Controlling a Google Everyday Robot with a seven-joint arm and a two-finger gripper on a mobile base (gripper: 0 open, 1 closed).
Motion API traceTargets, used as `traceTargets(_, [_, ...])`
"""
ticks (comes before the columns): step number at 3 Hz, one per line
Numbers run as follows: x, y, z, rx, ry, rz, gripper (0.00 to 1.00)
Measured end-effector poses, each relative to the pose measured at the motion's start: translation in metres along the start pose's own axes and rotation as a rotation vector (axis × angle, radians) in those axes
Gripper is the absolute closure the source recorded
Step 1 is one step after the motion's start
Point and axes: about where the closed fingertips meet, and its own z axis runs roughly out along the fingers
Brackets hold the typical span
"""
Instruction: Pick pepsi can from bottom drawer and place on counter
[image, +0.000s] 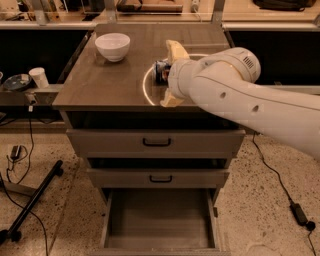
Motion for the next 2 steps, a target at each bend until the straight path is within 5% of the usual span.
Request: traceTargets(2, [-0.004,-0.012,-0.007,0.0,0.0,0.0,0.0])
